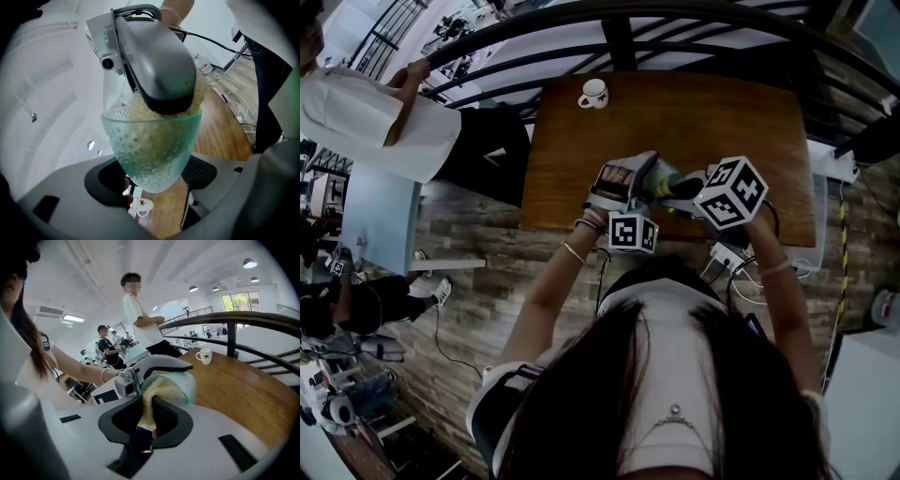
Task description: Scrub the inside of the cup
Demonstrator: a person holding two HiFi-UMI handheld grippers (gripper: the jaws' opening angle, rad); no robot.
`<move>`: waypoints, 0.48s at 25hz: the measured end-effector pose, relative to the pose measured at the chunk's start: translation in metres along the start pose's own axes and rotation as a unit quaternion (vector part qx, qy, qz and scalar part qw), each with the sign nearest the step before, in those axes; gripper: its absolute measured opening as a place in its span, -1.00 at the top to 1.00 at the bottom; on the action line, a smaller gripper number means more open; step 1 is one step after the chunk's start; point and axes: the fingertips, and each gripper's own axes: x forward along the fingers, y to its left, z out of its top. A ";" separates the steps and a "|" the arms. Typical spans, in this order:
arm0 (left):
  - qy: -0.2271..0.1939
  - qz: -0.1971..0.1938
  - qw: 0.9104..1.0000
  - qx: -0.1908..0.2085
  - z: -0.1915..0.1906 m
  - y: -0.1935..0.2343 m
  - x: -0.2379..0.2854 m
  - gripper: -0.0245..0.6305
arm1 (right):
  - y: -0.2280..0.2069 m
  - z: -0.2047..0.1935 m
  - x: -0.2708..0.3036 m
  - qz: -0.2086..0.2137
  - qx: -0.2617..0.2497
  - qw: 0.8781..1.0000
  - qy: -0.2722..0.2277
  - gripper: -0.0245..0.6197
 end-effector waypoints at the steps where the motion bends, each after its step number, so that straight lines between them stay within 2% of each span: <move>1: 0.000 -0.001 1.000 0.002 0.000 -0.001 0.000 -0.14 | 0.000 -0.001 0.000 -0.003 -0.008 1.000 0.008 0.68; 5: -0.007 -0.003 1.000 0.015 -0.001 -0.010 0.003 -0.14 | 0.001 -0.007 0.002 -0.014 -0.040 0.999 0.033 0.68; 12: -0.005 -0.008 1.000 0.013 0.003 -0.009 -0.001 -0.14 | 0.000 -0.014 0.002 -0.039 -0.078 0.994 0.067 0.68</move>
